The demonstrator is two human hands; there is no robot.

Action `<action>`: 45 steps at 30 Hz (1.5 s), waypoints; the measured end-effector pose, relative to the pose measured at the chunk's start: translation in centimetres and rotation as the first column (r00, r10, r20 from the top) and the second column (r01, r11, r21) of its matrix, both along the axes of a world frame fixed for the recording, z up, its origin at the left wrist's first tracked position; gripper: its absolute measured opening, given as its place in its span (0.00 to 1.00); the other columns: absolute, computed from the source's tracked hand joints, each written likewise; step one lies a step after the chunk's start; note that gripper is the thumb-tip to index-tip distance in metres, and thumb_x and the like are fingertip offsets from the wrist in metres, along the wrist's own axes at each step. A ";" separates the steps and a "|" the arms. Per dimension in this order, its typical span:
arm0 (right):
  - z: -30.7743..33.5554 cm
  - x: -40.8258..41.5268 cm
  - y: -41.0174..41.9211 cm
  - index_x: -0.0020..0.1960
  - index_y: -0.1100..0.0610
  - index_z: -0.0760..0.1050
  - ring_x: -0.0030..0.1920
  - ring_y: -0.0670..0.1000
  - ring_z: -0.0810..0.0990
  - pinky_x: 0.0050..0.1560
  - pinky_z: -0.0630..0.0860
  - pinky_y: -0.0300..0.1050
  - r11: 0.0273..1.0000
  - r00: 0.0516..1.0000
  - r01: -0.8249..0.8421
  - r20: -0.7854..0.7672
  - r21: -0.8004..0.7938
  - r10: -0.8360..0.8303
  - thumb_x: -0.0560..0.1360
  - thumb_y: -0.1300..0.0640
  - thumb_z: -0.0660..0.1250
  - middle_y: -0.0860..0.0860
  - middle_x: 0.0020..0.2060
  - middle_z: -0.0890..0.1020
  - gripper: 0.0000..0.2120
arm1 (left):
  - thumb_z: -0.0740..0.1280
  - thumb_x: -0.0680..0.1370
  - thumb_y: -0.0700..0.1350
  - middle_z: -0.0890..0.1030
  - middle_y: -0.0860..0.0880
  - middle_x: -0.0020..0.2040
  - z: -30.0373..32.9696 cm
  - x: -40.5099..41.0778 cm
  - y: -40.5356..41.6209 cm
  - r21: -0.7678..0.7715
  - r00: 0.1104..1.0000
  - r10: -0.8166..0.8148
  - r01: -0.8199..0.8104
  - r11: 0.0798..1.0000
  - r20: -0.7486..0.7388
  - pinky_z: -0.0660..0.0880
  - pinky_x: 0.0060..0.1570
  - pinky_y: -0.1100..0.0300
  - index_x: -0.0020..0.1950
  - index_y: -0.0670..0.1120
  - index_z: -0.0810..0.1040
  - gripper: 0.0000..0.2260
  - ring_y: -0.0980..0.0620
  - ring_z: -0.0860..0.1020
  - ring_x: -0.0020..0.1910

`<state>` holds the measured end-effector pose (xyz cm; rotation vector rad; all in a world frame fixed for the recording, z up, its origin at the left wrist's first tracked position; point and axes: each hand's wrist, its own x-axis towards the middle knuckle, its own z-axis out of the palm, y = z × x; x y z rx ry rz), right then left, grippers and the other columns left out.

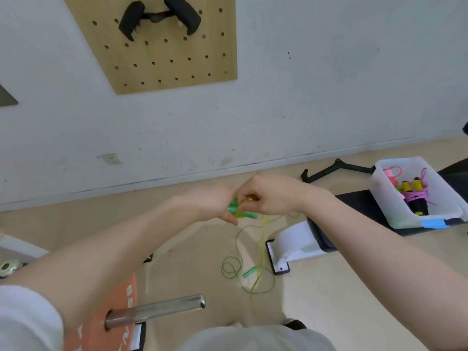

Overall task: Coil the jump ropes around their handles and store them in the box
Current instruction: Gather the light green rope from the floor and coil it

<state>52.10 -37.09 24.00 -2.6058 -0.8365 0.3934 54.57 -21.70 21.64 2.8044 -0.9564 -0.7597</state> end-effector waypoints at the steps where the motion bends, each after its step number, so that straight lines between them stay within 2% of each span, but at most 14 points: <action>1: 0.2 0.2 -0.2 0.40 0.59 0.79 0.27 0.43 0.67 0.32 0.63 0.38 0.999 1.000 0.007 0.021 0.033 -0.007 0.72 0.55 0.69 0.46 0.26 0.72 0.07 | 0.70 0.73 0.52 0.78 0.46 0.50 -0.2 -0.4 -0.2 -0.017 0.999 -0.036 0.035 0.999 -0.034 0.68 0.44 0.60 0.59 0.44 0.71 0.19 0.47 0.77 0.50; 4: -0.2 0.5 -1.5 0.38 0.56 0.80 0.29 0.44 0.69 0.33 0.64 0.39 0.940 0.986 0.168 -0.062 0.295 -0.157 0.69 0.55 0.73 0.52 0.29 0.77 0.06 | 0.70 0.73 0.53 0.75 0.50 0.47 0.4 -1.2 0.1 -0.179 0.999 -0.035 0.034 0.983 -0.005 0.64 0.39 0.66 0.61 0.46 0.69 0.21 0.52 0.74 0.47; 7: -1.6 0.8 -2.7 0.36 0.54 0.70 0.29 0.47 0.63 0.30 0.58 0.41 0.653 0.895 0.447 -0.310 0.612 -0.321 0.71 0.62 0.71 0.55 0.28 0.67 0.11 | 0.70 0.72 0.54 0.69 0.55 0.42 1.6 -1.4 0.3 -0.299 0.995 0.005 0.025 0.954 0.097 0.62 0.34 0.68 0.58 0.45 0.66 0.23 0.55 0.68 0.41; 11: -2.7 0.6 -2.0 0.37 0.56 0.66 0.22 0.43 0.67 0.24 0.61 0.35 0.304 0.797 0.601 -0.584 0.739 -0.157 0.76 0.65 0.62 0.46 0.22 0.72 0.11 | 0.74 0.69 0.50 0.72 0.59 0.38 1.9 -1.9 -0.3 -0.537 0.994 0.110 -0.079 0.840 0.026 0.65 0.34 0.73 0.56 0.49 0.62 0.25 0.65 0.71 0.33; 13: -3.2 0.4 -1.4 0.38 0.54 0.67 0.24 0.43 0.67 0.26 0.60 0.37 0.257 0.768 0.640 -0.620 0.725 -0.161 0.77 0.60 0.62 0.44 0.22 0.73 0.10 | 0.75 0.68 0.49 0.76 0.52 0.36 1.6 -1.7 -0.6 -0.633 0.982 0.186 -0.150 0.759 -0.010 0.65 0.32 0.70 0.56 0.52 0.59 0.28 0.64 0.71 0.28; 16: -4.3 0.0 -1.4 0.38 0.51 0.69 0.29 0.46 0.68 0.30 0.62 0.40 0.316 0.754 0.656 -0.578 0.685 -0.311 0.76 0.62 0.62 0.44 0.27 0.72 0.10 | 0.75 0.68 0.49 0.81 0.43 0.42 1.1 -1.5 -1.5 -0.645 0.969 0.237 -0.224 0.731 -0.067 0.67 0.33 0.66 0.57 0.59 0.57 0.29 0.60 0.71 0.28; 19: -5.1 -0.7 -2.4 0.46 0.55 0.74 0.41 0.53 0.76 0.41 0.73 0.46 0.643 0.818 0.570 -0.283 0.511 -0.501 0.76 0.59 0.57 0.51 0.36 0.78 0.07 | 0.74 0.70 0.48 0.81 0.47 0.47 0.6 -1.5 -3.3 -0.629 0.958 0.252 -0.279 0.725 -0.134 0.67 0.34 0.72 0.59 0.58 0.64 0.25 0.62 0.73 0.33; 21: -5.6 -1.1 -3.3 0.50 0.63 0.77 0.45 0.59 0.78 0.42 0.74 0.51 0.821 0.886 0.457 -0.096 0.342 -0.453 0.72 0.57 0.54 0.60 0.43 0.81 0.16 | 0.74 0.70 0.50 0.79 0.48 0.50 0.5 -1.1 -4.7 -0.571 0.948 0.283 -0.313 0.759 -0.144 0.67 0.36 0.70 0.65 0.53 0.66 0.27 0.56 0.75 0.40; 25: -5.2 -0.9 -6.6 0.44 0.63 0.73 0.45 0.60 0.77 0.39 0.67 0.48 0.898 0.898 0.432 -0.126 0.080 -0.421 0.77 0.63 0.55 0.61 0.41 0.78 0.10 | 0.72 0.72 0.50 0.76 0.49 0.58 -0.2 -0.3 -7.4 -0.404 0.941 0.302 -0.339 0.850 -0.152 0.65 0.41 0.63 0.68 0.47 0.63 0.29 0.52 0.73 0.48; 28: -4.1 -1.2 -9.1 0.48 0.58 0.75 0.45 0.57 0.74 0.43 0.68 0.44 0.966 0.960 0.257 -0.108 -0.020 -0.257 0.79 0.60 0.54 0.55 0.42 0.76 0.11 | 0.70 0.75 0.46 0.74 0.45 0.60 -1.2 0.5 -9.2 -0.328 0.900 0.409 -0.436 0.838 -0.152 0.68 0.51 0.63 0.73 0.46 0.53 0.34 0.48 0.74 0.52; 32: -1.9 -1.2 -11.1 0.50 0.60 0.74 0.40 0.57 0.72 0.38 0.65 0.45 0.971 0.995 0.045 0.100 -0.235 -0.022 0.80 0.53 0.56 0.56 0.38 0.71 0.12 | 0.70 0.75 0.44 0.74 0.42 0.62 -1.8 0.9 -11.3 -0.146 0.909 0.399 -0.413 0.899 -0.118 0.72 0.57 0.54 0.76 0.45 0.41 0.43 0.43 0.76 0.56; 37: -0.1 1.8 -14.4 0.38 0.55 0.76 0.31 0.48 0.69 0.32 0.62 0.44 0.997 0.986 0.069 0.150 0.026 -0.072 0.71 0.49 0.70 0.48 0.27 0.72 0.10 | 0.70 0.74 0.47 0.76 0.40 0.60 1.0 -0.1 -14.7 -0.135 0.977 0.201 -0.209 0.969 -0.069 0.65 0.45 0.66 0.74 0.45 0.31 0.49 0.47 0.74 0.52; 41: -1.0 3.7 -17.4 0.40 0.63 0.76 0.31 0.41 0.71 0.36 0.67 0.35 0.785 0.944 0.286 -0.302 0.550 -0.132 0.68 0.62 0.73 0.49 0.30 0.75 0.07 | 0.72 0.72 0.49 0.75 0.45 0.42 2.7 -1.2 -16.1 -0.209 0.991 0.131 -0.123 0.970 0.025 0.63 0.37 0.67 0.72 0.48 0.27 0.53 0.52 0.70 0.39; 45: -3.6 4.3 -18.9 0.37 0.53 0.77 0.28 0.43 0.71 0.30 0.67 0.34 0.598 0.813 0.431 -0.578 0.676 0.067 0.65 0.55 0.75 0.46 0.28 0.76 0.07 | 0.76 0.69 0.47 0.76 0.49 0.44 2.8 -2.0 -17.3 -0.401 0.981 0.172 -0.193 0.896 -0.086 0.67 0.40 0.74 0.68 0.61 0.29 0.54 0.56 0.73 0.39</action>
